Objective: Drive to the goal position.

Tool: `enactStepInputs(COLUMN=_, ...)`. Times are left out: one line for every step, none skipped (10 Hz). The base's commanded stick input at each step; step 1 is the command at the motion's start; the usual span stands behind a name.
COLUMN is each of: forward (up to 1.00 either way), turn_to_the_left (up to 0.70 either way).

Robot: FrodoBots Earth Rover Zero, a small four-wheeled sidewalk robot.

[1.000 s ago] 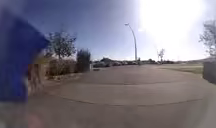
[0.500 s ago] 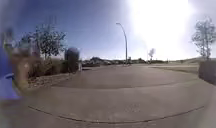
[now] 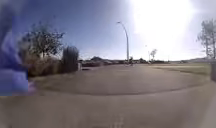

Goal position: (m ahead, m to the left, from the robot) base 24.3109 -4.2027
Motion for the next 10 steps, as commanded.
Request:
enactStepInputs(forward=1.0, turn_to_the_left=0.0)
enactStepInputs(forward=1.0, turn_to_the_left=0.0)
enactStepInputs(forward=1.0, turn_to_the_left=0.0)
enactStepInputs(forward=1.0, turn_to_the_left=0.0)
enactStepInputs(forward=1.0, turn_to_the_left=0.0)
enactStepInputs(forward=1.0, turn_to_the_left=-0.01)
enactStepInputs(forward=1.0, turn_to_the_left=-0.03)
enactStepInputs(forward=1.0, turn_to_the_left=-0.4)
enactStepInputs(forward=1.0, turn_to_the_left=-0.4)
enactStepInputs(forward=1.0, turn_to_the_left=-0.32)
